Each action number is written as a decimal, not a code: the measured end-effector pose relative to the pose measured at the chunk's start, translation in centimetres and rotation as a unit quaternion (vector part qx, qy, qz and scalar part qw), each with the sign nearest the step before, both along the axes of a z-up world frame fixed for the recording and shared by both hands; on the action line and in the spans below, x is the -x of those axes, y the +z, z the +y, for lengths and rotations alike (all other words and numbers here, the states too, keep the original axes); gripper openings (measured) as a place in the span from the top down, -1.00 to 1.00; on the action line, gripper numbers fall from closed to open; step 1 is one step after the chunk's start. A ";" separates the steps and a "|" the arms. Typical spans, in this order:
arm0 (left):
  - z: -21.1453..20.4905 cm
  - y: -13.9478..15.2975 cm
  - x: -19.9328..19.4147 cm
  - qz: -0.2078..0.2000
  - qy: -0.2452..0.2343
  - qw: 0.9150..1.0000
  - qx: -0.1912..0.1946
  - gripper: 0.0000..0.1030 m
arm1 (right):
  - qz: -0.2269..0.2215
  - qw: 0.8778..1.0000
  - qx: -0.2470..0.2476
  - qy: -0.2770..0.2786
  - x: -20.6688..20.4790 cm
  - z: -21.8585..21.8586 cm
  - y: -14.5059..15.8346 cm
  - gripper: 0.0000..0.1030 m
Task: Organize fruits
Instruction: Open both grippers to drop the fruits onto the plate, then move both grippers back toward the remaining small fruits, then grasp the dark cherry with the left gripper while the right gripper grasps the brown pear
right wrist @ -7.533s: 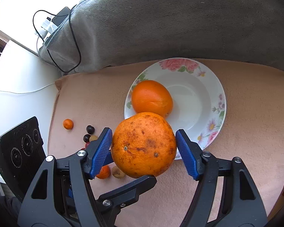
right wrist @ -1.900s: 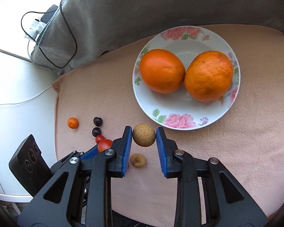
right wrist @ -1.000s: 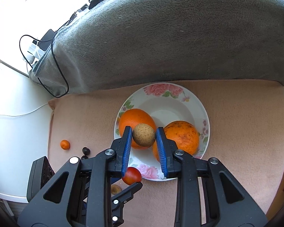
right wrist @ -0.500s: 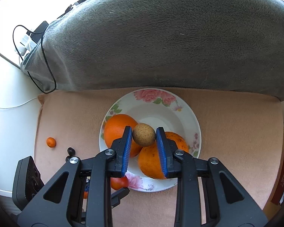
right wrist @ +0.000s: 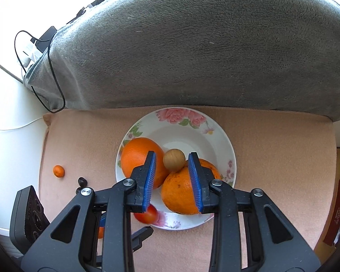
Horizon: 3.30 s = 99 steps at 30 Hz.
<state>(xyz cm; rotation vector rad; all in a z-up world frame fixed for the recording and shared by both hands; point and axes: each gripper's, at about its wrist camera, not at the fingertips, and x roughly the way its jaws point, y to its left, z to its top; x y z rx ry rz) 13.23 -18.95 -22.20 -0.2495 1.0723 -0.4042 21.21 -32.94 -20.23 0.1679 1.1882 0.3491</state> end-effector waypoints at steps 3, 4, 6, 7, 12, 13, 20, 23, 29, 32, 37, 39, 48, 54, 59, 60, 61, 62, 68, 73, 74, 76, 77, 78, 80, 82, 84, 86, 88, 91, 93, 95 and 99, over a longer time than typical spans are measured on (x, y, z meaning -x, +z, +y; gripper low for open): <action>0.5 0.1 0.0 0.003 0.011 1.000 0.007 -0.23 | -0.011 1.000 -0.003 -0.005 0.1 -0.1 0.5 -0.31; 0.6 0.1 0.0 0.003 0.012 1.000 0.010 -0.23 | -0.015 1.000 -0.004 -0.006 0.2 -0.1 0.7 -0.33; 0.7 0.3 -0.1 0.003 0.011 1.000 0.007 -0.23 | -0.019 1.000 -0.002 -0.008 0.2 -0.2 0.9 -0.36; 0.6 0.3 -0.1 0.002 0.010 1.000 0.005 -0.23 | -0.019 1.000 0.000 -0.010 0.2 -0.2 0.9 -0.37; 0.5 0.8 0.5 -0.004 0.005 1.000 -0.001 -0.23 | -0.024 1.000 0.002 -0.020 0.5 -0.5 1.2 -0.50; 0.5 1.0 0.7 -0.005 0.004 1.000 -0.004 -0.23 | -0.026 0.999 0.002 -0.021 0.6 -0.5 1.3 -0.51; 1.7 2.1 2.3 -0.011 0.004 1.000 -0.008 -0.23 | -0.036 0.999 0.000 -0.025 1.8 -0.2 2.0 -0.51; 2.4 2.4 3.0 -0.013 0.004 1.000 -0.010 -0.23 | -0.039 0.999 -0.006 -0.029 2.4 -0.1 2.4 -0.51; 4.5 2.6 4.3 -0.010 0.008 1.000 -0.014 -0.23 | -0.041 0.998 -0.012 -0.035 4.3 0.5 2.8 -0.51; 6.0 2.7 4.9 -0.007 0.015 1.000 -0.018 -0.23 | -0.043 0.998 -0.011 -0.035 5.5 1.0 2.9 -0.51; 9.1 2.4 5.8 0.003 0.036 0.999 -0.022 -0.23 | -0.043 0.998 -0.013 -0.035 7.4 1.7 2.9 -0.51; 10.4 2.2 6.2 0.008 0.048 0.999 -0.025 -0.23 | -0.043 0.998 -0.014 -0.036 8.2 1.7 2.9 -0.51; 16.4 1.0 8.0 0.037 0.104 0.994 -0.026 -0.23 | -0.039 0.999 -0.010 -0.018 11.3 3.1 1.7 -0.51; 18.5 0.4 8.0 0.046 0.128 0.990 -0.023 -0.21 | -0.026 1.000 0.004 0.010 13.0 4.9 0.4 -0.51; 18.4 0.1 7.2 0.052 0.124 0.991 -0.020 -0.18 | -0.007 1.000 0.011 0.020 13.7 6.1 -1.5 -0.51; 18.4 -0.1 7.1 0.055 0.124 0.991 -0.017 -0.18 | -0.006 1.000 0.014 0.021 13.8 6.3 -1.9 -0.46; 18.4 -0.3 6.8 0.060 0.125 0.990 -0.012 -0.14 | -0.005 1.000 0.016 0.023 14.2 6.4 -2.3 -0.43; 18.4 -0.5 6.6 0.067 0.128 0.990 -0.006 -0.07 | -0.002 0.999 0.017 0.026 14.3 6.5 -2.6 -0.39; 18.2 -1.8 5.2 0.097 0.143 0.985 0.024 0.01 | 0.009 0.999 0.018 0.037 15.2 7.5 -4.1 -0.21; 17.9 -2.5 4.3 0.114 0.155 0.981 0.026 0.11 | 0.006 0.999 0.022 0.046 15.3 8.3 -4.6 -0.18; 17.9 -2.6 4.2 0.119 0.158 0.980 0.027 0.11 | 0.006 0.999 0.023 0.048 15.4 8.4 -4.8 -0.14; 17.9 -2.9 3.9 0.126 0.162 0.978 0.030 0.16 | 0.007 0.998 0.025 0.054 15.4 8.8 -5.1 0.01; 17.9 -3.1 3.7 0.130 0.162 0.978 0.028 0.18 | 0.008 0.998 0.027 0.057 15.4 9.0 -5.3 0.04; 17.7 -3.2 3.6 0.133 0.162 0.978 0.025 0.19 | 0.009 0.998 0.028 0.059 15.4 9.1 -5.4 0.04; 17.6 -3.5 3.5 0.138 0.163 0.977 0.023 0.23 | 0.009 0.998 0.029 0.061 15.6 9.2 -5.6 0.05; 17.8 -3.7 3.2 0.142 0.164 0.976 0.019 0.27 | 0.009 0.998 0.027 0.063 15.7 9.5 -5.7 0.05; 17.6 -3.8 3.1 0.143 0.164 0.976 0.016 0.30 | 0.008 0.998 0.027 0.065 15.7 9.7 -5.8 0.05; 17.5 -3.9 3.1 0.144 0.165 0.976 0.015 0.31 | 0.008 0.997 0.028 0.068 15.6 9.8 -5.9 0.06; 17.9 -3.9 3.1 0.145 0.165 0.976 0.014 0.35 | 0.007 0.997 0.028 0.072 15.5 10.0 -6.0 0.07; 18.7 -4.0 3.0 0.149 0.168 0.974 0.019 0.44 | 0.007 0.997 0.027 0.075 15.3 10.4 -6.1 0.08; 18.7 -4.1 2.9 0.152 0.170 0.973 0.021 0.51 | 0.008 0.997 0.026 0.076 15.0 10.5 -6.1 0.09; 19.0 -4.1 3.0 0.153 0.170 0.973 0.023 0.54 | 0.009 0.996 0.026 0.079 14.7 10.7 -6.1 0.09; 19.5 -4.1 2.9 0.154 0.171 0.973 0.027 0.55 | 0.010 0.996 0.026 0.087 14.4 11.2 -6.2 0.15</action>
